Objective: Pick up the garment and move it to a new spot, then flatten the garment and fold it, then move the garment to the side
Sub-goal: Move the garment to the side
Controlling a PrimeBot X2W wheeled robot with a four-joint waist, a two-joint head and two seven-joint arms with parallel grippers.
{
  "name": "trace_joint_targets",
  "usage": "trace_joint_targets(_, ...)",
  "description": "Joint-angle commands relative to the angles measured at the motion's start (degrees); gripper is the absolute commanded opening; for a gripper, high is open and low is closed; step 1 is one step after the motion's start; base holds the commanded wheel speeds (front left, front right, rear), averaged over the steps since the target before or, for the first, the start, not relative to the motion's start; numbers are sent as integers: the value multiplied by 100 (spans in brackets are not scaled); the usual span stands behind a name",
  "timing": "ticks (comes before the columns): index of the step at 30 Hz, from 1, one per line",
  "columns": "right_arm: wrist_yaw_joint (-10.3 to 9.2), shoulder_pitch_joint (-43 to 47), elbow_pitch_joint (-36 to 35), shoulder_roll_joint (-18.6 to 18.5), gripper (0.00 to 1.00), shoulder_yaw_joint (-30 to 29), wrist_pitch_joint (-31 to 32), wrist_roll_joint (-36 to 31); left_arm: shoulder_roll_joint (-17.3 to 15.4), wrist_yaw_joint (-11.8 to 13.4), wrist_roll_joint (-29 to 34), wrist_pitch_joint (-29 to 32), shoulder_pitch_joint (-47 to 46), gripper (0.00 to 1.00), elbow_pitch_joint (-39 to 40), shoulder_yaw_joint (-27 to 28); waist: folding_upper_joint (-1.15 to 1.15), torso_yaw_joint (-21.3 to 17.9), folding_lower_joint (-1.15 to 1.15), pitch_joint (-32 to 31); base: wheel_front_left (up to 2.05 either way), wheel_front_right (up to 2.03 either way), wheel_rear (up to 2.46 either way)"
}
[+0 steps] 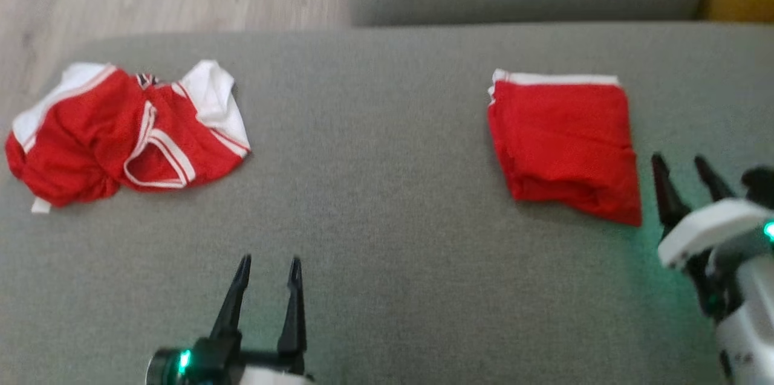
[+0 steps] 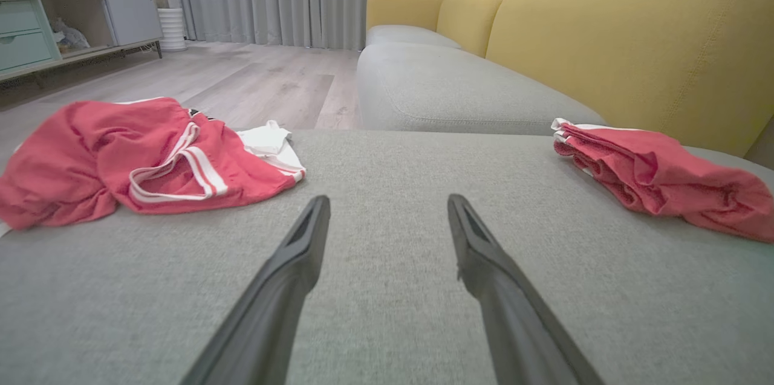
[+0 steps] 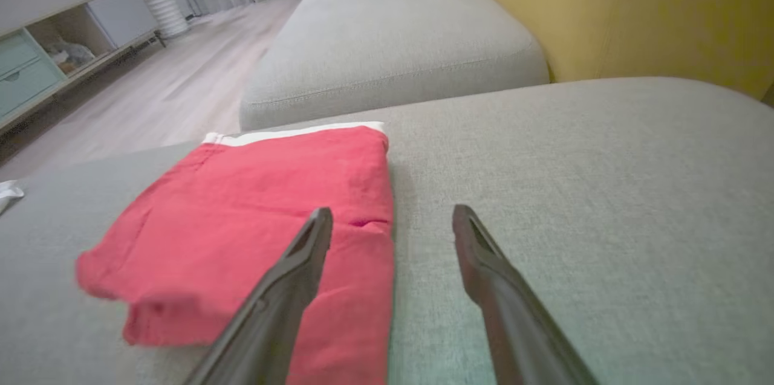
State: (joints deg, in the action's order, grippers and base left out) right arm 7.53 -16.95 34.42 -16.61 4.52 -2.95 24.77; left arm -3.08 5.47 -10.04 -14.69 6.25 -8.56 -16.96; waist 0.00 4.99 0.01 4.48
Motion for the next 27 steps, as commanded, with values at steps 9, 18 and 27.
trace_joint_targets(9,-4,-1094,776,-307,100,600,907,592,20,86,-31,-30,-706,100,211,-48,0,60,-1,847,0,0,0)
trace_joint_targets(18,-4,-1226,823,-679,0,1411,833,1153,20,126,-56,-30,-870,100,191,-43,0,-235,-1,1039,0,0,0)
trace_joint_targets(27,-4,-1538,649,-1954,0,1544,772,936,20,2,149,-30,-1138,100,295,38,0,-861,-1,1701,0,0,0)
